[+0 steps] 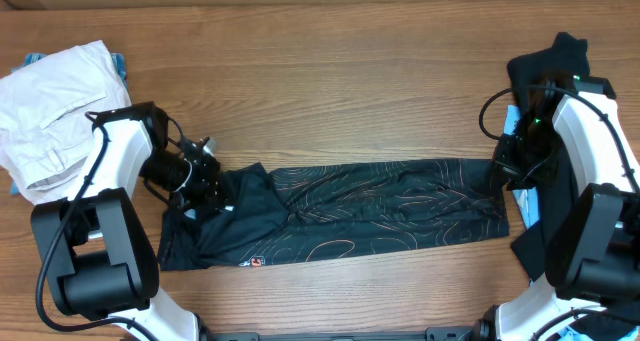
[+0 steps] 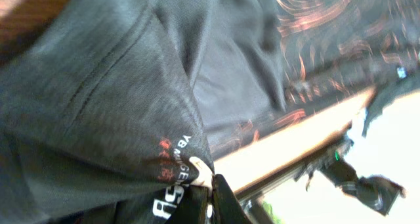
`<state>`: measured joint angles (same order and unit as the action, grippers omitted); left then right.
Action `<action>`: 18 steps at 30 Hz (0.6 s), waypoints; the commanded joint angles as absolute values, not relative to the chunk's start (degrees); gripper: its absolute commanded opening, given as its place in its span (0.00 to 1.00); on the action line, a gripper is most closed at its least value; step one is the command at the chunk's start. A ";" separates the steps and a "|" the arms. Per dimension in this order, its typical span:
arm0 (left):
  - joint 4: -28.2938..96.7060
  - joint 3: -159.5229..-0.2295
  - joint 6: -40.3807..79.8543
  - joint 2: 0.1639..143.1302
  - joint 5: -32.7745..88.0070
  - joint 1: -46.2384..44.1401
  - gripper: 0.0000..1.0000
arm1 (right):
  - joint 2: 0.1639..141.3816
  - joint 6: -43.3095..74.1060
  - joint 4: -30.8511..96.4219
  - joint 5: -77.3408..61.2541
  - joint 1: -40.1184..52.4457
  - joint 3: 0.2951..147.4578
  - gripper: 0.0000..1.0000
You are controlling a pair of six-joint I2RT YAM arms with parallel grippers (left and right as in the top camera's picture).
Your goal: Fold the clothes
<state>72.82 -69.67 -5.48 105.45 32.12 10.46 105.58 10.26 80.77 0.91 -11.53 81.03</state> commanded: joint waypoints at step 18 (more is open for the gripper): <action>61.32 -73.76 4.34 105.16 17.41 10.17 0.04 | 104.60 8.97 80.01 1.45 -11.64 80.95 0.15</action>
<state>63.51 -70.00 -0.69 105.45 22.81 10.48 105.58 9.19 80.16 0.89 -11.53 80.99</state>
